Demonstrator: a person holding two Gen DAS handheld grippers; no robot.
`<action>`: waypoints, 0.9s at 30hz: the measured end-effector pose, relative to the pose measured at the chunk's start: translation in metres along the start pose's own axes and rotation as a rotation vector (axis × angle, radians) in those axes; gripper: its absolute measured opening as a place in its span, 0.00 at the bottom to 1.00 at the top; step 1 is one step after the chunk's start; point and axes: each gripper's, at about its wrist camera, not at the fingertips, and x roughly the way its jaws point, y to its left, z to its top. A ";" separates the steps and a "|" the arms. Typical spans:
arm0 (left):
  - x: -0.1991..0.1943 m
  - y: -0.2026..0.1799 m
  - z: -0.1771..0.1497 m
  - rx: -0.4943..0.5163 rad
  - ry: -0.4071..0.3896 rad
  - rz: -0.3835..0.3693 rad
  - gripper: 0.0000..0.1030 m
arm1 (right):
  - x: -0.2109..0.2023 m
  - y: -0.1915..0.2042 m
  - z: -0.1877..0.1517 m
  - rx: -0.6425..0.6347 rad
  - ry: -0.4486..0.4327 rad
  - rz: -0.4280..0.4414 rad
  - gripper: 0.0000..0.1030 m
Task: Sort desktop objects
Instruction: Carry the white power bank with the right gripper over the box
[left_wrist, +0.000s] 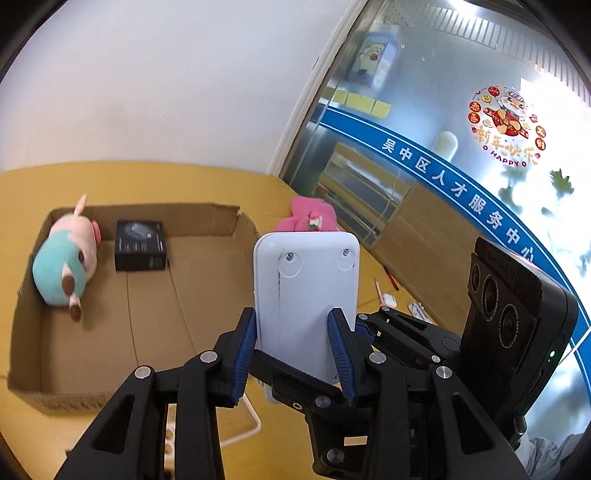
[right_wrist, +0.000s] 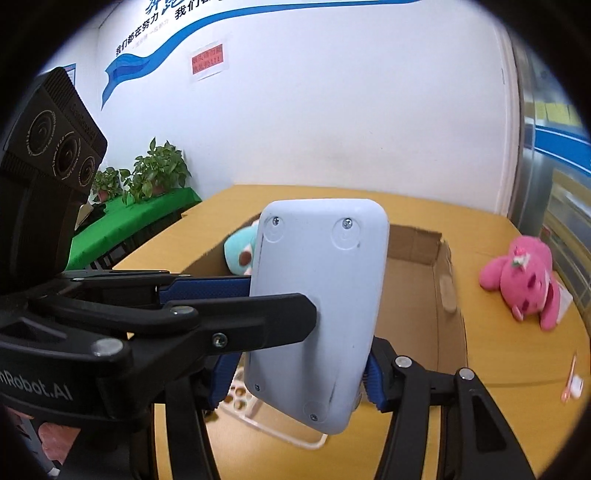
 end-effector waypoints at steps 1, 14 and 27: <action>0.002 0.004 0.007 -0.001 -0.001 0.000 0.40 | 0.008 -0.004 0.015 -0.006 0.004 0.008 0.54; 0.068 0.056 0.092 0.006 0.033 0.025 0.40 | 0.078 -0.050 0.081 0.022 0.032 0.075 0.53; 0.202 0.142 0.143 -0.104 0.194 0.024 0.40 | 0.208 -0.127 0.112 0.119 0.193 0.110 0.53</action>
